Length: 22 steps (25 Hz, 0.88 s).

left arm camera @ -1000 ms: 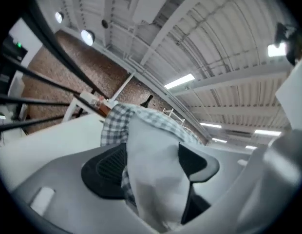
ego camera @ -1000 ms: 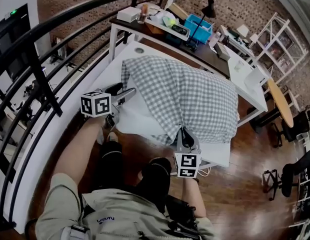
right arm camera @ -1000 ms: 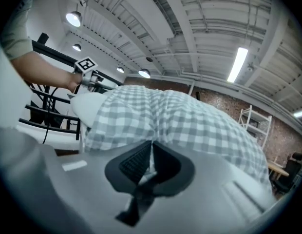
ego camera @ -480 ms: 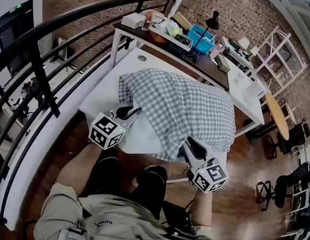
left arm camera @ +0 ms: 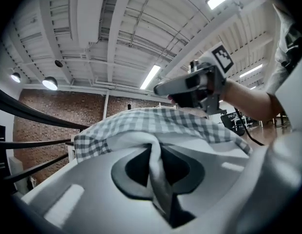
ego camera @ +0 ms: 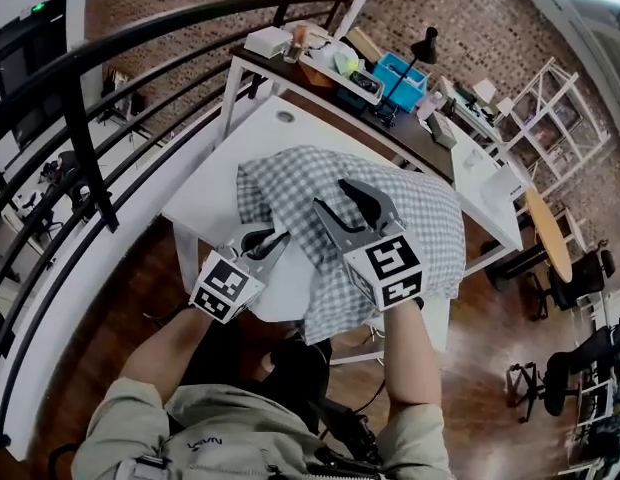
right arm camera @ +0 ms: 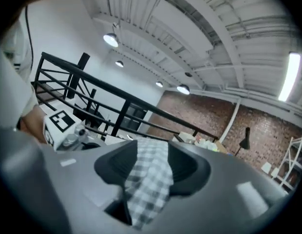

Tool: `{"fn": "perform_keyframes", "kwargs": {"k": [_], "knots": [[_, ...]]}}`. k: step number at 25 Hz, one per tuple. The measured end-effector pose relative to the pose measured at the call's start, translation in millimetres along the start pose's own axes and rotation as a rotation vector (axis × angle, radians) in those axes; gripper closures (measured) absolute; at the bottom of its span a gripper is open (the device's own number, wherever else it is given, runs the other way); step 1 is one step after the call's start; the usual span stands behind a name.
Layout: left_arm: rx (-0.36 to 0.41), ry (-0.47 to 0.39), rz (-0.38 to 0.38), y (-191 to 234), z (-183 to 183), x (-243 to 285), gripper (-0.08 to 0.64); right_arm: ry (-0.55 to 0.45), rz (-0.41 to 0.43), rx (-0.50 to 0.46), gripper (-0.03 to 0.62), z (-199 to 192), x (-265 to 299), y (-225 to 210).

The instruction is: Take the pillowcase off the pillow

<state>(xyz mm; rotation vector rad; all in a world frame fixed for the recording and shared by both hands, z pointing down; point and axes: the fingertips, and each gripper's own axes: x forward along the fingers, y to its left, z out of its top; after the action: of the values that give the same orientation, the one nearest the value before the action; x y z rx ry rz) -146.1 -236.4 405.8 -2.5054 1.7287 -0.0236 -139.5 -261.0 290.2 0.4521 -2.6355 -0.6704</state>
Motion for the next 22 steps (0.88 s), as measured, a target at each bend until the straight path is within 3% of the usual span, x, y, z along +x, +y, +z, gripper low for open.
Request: {"fn": "perform_keyframes", "kwargs": {"k": [5,7,11,14,18,20,22], "knots": [[0.059,-0.005,0.014,-14,1,-10,0.522,0.210,0.040,-0.142,0.405,-36,61,9],[0.072,-0.006,0.030,-15,1,-16,0.522,0.230,0.004,-0.208,0.569,-33,68,5],[0.106,-0.023,0.041,-26,3,-29,0.525,0.207,-0.135,-0.246,0.586,-14,80,-26],[0.161,-0.052,0.019,-43,-2,-38,0.525,0.238,-0.281,-0.244,0.586,-20,86,-71],[0.185,-0.091,0.023,-47,3,-54,0.525,0.360,-0.473,-0.207,0.586,-61,59,-145],[0.182,-0.113,0.020,-46,10,-59,0.526,0.422,-0.516,-0.152,0.586,-88,38,-171],[0.180,-0.104,-0.012,-47,10,-58,0.526,0.434,-0.492,-0.080,0.586,-107,28,-176]]}}
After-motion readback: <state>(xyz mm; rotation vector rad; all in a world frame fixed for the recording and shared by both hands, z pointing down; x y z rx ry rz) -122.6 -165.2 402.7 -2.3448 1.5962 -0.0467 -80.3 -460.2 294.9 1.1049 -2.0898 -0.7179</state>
